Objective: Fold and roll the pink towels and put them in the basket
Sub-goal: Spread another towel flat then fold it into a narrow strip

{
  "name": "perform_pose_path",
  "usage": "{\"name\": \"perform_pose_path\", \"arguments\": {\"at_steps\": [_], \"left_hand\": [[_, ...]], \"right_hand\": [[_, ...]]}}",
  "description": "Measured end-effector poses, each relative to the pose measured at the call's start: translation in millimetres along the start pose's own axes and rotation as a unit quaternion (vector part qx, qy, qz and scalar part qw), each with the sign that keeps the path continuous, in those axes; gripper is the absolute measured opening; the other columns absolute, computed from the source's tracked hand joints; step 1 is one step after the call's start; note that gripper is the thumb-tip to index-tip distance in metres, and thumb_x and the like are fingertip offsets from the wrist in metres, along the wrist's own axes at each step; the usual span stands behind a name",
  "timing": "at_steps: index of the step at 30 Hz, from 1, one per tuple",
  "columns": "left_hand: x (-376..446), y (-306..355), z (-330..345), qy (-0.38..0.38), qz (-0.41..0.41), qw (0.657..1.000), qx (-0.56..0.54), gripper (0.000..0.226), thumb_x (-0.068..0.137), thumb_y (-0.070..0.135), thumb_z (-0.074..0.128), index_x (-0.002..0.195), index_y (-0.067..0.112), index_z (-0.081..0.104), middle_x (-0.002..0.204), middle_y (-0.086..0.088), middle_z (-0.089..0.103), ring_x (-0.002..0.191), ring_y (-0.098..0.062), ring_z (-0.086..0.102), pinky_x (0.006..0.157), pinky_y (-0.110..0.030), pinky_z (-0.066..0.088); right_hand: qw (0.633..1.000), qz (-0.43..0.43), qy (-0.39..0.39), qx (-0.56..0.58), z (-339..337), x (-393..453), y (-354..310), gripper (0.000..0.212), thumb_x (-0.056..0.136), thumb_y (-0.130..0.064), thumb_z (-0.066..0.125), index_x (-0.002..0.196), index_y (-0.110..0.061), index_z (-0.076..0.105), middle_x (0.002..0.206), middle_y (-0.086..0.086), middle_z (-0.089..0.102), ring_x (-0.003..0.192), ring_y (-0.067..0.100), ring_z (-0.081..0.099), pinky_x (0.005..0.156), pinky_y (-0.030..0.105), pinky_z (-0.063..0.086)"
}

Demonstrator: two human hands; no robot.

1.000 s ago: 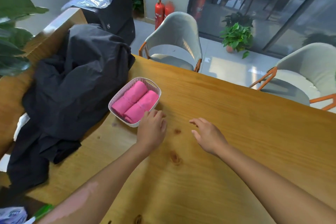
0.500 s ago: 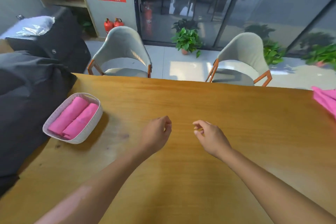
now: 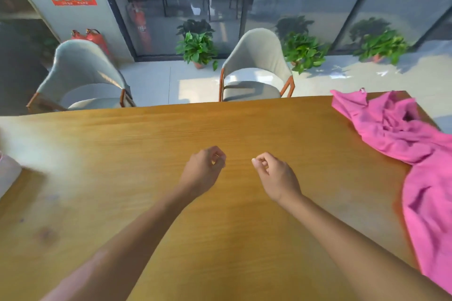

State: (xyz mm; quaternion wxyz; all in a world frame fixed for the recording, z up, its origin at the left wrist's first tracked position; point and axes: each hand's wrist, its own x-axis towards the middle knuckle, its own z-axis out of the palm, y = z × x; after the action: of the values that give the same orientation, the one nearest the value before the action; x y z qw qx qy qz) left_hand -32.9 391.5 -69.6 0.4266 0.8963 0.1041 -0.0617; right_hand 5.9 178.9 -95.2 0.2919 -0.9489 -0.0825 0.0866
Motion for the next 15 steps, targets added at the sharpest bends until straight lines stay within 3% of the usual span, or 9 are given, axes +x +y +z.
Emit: {"name": "perform_pose_path", "arguments": {"at_steps": [4, 11, 15], "left_hand": [[16, 54, 60, -0.025, 0.007, 1.0, -0.008, 0.015, 0.096, 0.023, 0.052, 0.089, 0.029, 0.064, 0.085, 0.013, 0.073, 0.074, -0.024, 0.069, 0.065, -0.041, 0.054], [39, 134, 154, -0.112, 0.042, 0.993, 0.017, 0.018, 0.096, 0.025, 0.053, 0.084, 0.035, 0.063, 0.082, 0.019, 0.072, 0.067, -0.015, 0.069, 0.045, -0.02, 0.039], [44, 166, 200, -0.171, 0.063, 0.983, 0.031, 0.019, 0.094, 0.024, 0.052, 0.083, 0.034, 0.064, 0.08, 0.023, 0.07, 0.066, -0.014, 0.068, 0.048, -0.023, 0.042]], "right_hand": [[1.0, 0.022, 0.009, 0.001, -43, 1, 66, 0.023, 0.101, -0.044, 0.046, 0.103, -0.026, 0.06, 0.098, -0.01, 0.065, 0.086, 0.019, 0.064, 0.07, 0.033, 0.051], [0.995, 0.091, 0.042, -0.028, -102, -4, 183, 0.016, 0.101, -0.028, 0.047, 0.103, -0.021, 0.061, 0.105, -0.004, 0.069, 0.087, 0.02, 0.061, 0.063, 0.03, 0.041], [0.979, 0.154, 0.06, -0.121, -127, -7, 260, 0.022, 0.097, -0.022, 0.052, 0.117, -0.016, 0.059, 0.119, 0.004, 0.062, 0.114, 0.026, 0.053, 0.086, 0.037, 0.048]]}}
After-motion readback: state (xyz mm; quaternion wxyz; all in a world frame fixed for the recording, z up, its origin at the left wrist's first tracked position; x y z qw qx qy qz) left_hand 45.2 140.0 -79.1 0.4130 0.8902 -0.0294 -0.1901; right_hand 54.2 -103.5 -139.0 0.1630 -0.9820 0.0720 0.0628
